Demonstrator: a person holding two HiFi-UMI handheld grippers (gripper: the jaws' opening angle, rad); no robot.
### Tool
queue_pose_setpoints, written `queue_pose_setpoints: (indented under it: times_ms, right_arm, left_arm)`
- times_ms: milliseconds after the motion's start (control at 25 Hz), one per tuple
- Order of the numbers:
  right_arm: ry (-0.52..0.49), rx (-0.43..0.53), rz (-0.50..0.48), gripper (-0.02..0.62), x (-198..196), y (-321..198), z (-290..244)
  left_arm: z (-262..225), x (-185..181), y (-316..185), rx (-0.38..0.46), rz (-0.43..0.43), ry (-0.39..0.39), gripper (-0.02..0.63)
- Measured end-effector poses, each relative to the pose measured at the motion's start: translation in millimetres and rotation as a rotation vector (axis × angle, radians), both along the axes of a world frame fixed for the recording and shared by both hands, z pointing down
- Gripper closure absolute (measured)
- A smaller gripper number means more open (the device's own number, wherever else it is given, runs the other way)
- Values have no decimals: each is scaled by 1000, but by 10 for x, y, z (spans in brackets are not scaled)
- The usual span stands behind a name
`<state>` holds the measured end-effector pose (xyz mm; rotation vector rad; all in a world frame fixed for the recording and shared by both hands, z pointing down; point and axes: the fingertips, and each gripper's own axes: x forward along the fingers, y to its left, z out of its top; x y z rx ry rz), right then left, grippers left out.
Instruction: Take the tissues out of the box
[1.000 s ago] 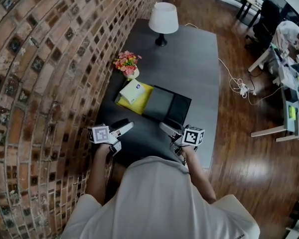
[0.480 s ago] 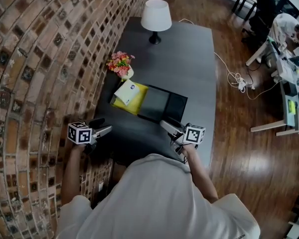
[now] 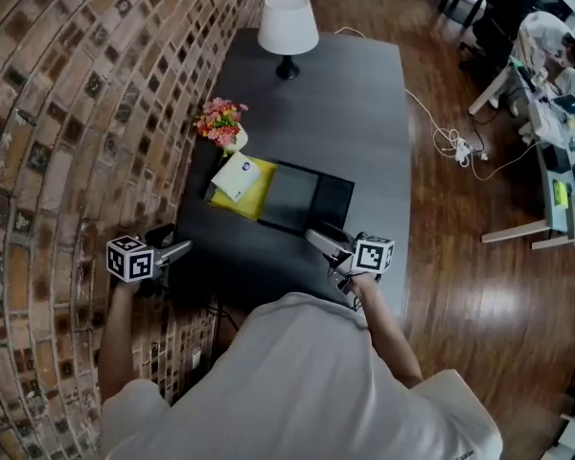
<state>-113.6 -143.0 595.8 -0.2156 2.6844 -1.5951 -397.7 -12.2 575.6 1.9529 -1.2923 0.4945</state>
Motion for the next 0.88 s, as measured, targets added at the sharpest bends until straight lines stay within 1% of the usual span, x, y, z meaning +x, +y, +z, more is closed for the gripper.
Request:
queue_pose_setpoints:
  times_ms: [240,320,360,400,480,520,600,640,800,880]
  right_arm:
    - [4,8,-3,218,23,-16,12]
    - [7,17,-2,218,18,-22,13]
    - [12,23,-1,218,15,-32,19]
    - [16,28,2,218,11,-43,25]
    - [19,38,7,218,1,-67,28]
    - [21,49,12,218,-4,-82,29]
    - [41,99,26,218,-13,-125,28]
    - [51,135,34,218,-22,-144,13]
    - [68,246,60,218,-41,-190,-61]
    - [95,310,74,218,-32,-230,-85]
  left_arm:
    - [-51,-115,-4,1,-9,-44,230]
    - [-52,-125,-26,4,-3,-60,189]
    - [-51,-129,-46,7,-1,-69,187]
    - [-53,-133,-71,10,0,-76,169]
    - [-53,-140,-122,14,2,-89,155]
    - [-44,-145,-148,15,4,-94,129]
    - [-7,-160,-202,13,3,-104,94]
    - [14,-168,-225,12,-1,-107,87]
    - [70,-201,-306,8,-21,-102,87]
    - [90,-216,-374,9,-26,-88,87]
